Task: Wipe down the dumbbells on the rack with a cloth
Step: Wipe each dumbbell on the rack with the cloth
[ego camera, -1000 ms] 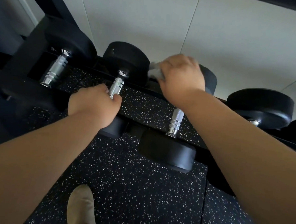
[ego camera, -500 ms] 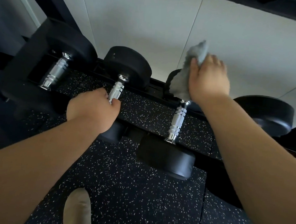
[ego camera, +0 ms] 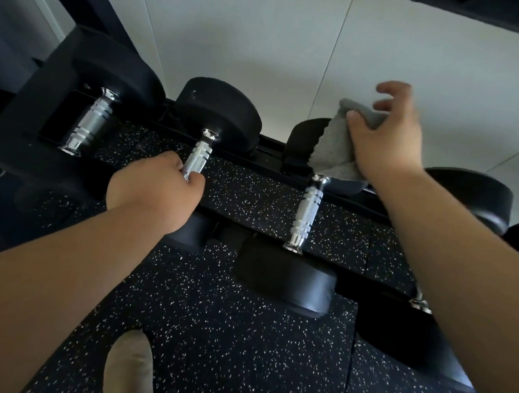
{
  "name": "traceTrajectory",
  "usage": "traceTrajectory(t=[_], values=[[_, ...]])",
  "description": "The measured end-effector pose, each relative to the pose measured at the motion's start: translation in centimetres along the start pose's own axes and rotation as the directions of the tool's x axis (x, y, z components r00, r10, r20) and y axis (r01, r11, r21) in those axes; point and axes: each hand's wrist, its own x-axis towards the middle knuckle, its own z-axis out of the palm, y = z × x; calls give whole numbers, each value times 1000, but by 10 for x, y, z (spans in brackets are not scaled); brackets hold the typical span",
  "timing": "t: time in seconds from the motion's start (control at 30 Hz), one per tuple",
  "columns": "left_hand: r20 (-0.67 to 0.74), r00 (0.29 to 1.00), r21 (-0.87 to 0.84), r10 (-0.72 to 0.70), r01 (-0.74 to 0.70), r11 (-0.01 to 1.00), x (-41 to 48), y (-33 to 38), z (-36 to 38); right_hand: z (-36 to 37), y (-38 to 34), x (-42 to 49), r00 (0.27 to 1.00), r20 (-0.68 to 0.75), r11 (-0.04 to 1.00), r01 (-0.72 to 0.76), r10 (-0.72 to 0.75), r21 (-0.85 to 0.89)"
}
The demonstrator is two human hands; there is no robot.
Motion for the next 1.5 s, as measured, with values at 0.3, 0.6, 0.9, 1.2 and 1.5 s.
traceTrajectory(t=[0.3, 0.6, 0.9, 1.2, 1.5], values=[[-8, 1000, -19, -9, 9, 1000, 1, -2, 2, -4, 12, -3, 880, 338, 798, 454, -332, -398], [-3, 1000, -19, -2, 2, 1000, 1, -1, 1, 14, -12, -8, 923, 241, 829, 377, -299, -414], [-3, 1000, -52, -7, 7, 999, 1, -2, 1, 18, -18, 2, 881, 372, 688, 463, -291, -559], [1, 1000, -35, -5, 5, 999, -1, -1, 0, 16, -9, -17, 869, 30, 853, 491, -494, -180], [11, 1000, -45, -4, 5, 999, 1, -3, 3, 69, -83, -13, 678, 718, 218, 733, -155, -645]])
